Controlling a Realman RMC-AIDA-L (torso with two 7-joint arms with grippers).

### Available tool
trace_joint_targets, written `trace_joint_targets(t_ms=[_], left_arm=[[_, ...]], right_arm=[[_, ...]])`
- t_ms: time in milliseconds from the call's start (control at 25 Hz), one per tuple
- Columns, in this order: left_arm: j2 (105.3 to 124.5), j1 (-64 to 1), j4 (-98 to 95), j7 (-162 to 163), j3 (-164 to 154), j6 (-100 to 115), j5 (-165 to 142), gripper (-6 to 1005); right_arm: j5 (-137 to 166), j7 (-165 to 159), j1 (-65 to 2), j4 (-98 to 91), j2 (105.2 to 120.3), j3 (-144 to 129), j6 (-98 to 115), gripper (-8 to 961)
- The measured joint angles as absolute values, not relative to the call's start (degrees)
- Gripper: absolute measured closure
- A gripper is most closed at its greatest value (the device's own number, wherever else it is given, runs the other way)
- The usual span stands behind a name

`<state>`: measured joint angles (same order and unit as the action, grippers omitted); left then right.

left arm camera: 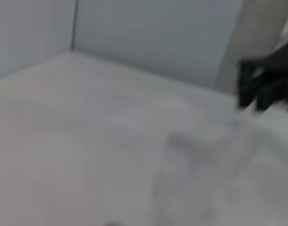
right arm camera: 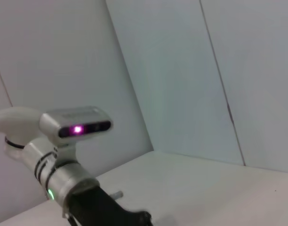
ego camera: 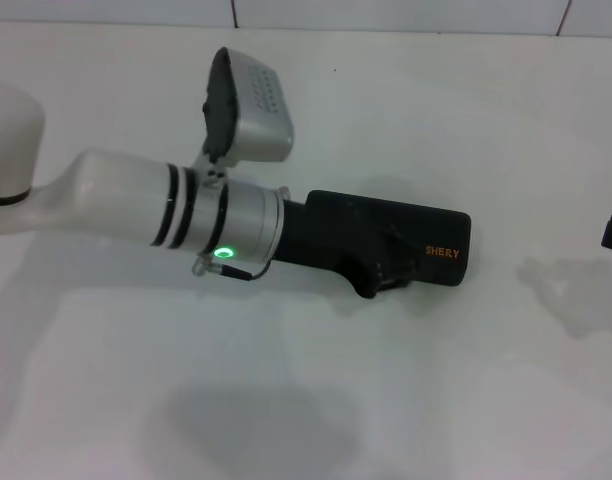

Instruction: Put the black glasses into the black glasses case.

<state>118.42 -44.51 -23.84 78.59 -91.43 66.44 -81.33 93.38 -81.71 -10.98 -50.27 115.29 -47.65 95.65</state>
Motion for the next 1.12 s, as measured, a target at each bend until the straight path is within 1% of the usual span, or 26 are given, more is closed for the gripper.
trace_joint_targets(t_ms=[160,280,400,440,520,600,640,720,800,920,1080,1120], left_arm=[[117.75,-34.59,-38.35,79.84,-85.93,76.89,-80.40,693],[118.09,-27.74,-46.60,79.45,-78.88,86.02,-80.33,688],[118.15,-24.30,-49.29,78.51,-73.41,92.87,-80.27,683],[117.72,-23.58,-49.10,78.07,-71.37,96.13,-80.40,681],[116.83,-23.19,-48.11,77.27,-70.05,99.70,-80.65,611],[115.37,-23.11,-46.16,75.68,-69.50,104.25,-80.98,540],[114.70,-23.05,-45.21,74.99,-69.42,105.67,-81.11,505],[113.68,-22.75,-44.03,74.55,-69.30,107.24,-81.22,471],[113.12,-22.27,-43.13,74.44,-69.18,107.49,-81.27,437],[112.95,-21.23,-42.73,72.85,-68.72,107.59,-81.34,386],[113.05,-20.58,-42.64,71.37,-67.28,107.64,-81.59,390],[113.35,-20.08,-42.33,70.04,-64.76,107.70,-81.90,391]], right_arm=[[93.89,-80.30,-11.18,-50.42,115.32,-48.20,97.15,774],[93.31,-78.72,-11.67,-50.55,115.37,-49.18,99.18,764],[92.60,-78.27,-13.39,-50.31,115.48,-51.77,100.86,755],[92.29,-78.29,-14.02,-50.29,115.51,-52.93,101.14,752],[90.88,-78.42,-15.45,-50.26,115.60,-56.44,101.56,745],[88.85,-78.55,-17.00,-50.36,115.71,-60.36,101.93,515],[87.92,-78.56,-17.70,-50.49,115.73,-61.96,102.03,493],[86.14,-78.60,-19.11,-50.76,115.77,-64.76,102.14,450],[84.98,-78.65,-20.25,-50.99,115.80,-66.58,102.16,406],[84.60,-78.74,-21.70,-50.97,115.82,-67.50,102.19,340],[84.42,-78.89,-22.34,-50.82,115.89,-68.52,102.28,247],[84.39,-78.92,-22.41,-50.81,115.92,-68.78,102.29,219]])
